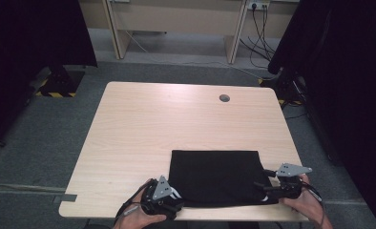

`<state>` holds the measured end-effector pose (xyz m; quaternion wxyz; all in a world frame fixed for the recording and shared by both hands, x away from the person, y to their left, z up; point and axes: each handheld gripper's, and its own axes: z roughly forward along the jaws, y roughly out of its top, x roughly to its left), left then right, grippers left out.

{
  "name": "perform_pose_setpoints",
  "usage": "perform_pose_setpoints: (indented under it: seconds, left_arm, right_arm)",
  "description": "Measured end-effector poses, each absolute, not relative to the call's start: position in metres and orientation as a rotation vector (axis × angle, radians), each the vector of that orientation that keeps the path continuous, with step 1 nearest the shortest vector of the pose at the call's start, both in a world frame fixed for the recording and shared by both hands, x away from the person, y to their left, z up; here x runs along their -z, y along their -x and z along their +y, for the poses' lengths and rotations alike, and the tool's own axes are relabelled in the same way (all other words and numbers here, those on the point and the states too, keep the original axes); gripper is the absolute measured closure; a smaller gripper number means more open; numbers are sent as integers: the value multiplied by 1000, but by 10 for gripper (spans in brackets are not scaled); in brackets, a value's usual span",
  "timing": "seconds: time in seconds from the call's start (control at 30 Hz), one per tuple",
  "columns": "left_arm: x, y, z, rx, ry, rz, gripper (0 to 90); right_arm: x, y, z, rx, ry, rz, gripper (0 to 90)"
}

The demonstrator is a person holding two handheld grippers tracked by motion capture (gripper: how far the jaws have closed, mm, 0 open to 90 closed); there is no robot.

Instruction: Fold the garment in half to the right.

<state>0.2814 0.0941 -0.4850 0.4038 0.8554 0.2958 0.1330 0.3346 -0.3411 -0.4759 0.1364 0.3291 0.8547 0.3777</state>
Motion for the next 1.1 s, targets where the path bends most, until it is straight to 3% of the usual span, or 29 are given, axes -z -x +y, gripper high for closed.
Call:
perform_pose_setpoints:
  seconds: [0.07, 0.1, 0.2, 0.33, 1.1]
  left_arm:
    - [483, -283, 94, -338, -2157, 752, 312]
    - [482, -284, 94, -341, -2152, 757, 417]
    - [482, -287, 92, -342, -2144, 749, 577]
    - [482, -288, 90, -340, -2146, 737, 706]
    - [482, -296, 61, -297, -2160, 673, 723]
  right_arm:
    - [476, -335, -341, -1094, -953, 2474, 342]
    - [476, -335, -341, -1093, -952, 2476, 343]
    - [476, -335, -341, -1093, -955, 2474, 343]
    - [475, -335, -341, -1090, -956, 2477, 344]
    - [459, -331, -365, -981, -1086, 2395, 344]
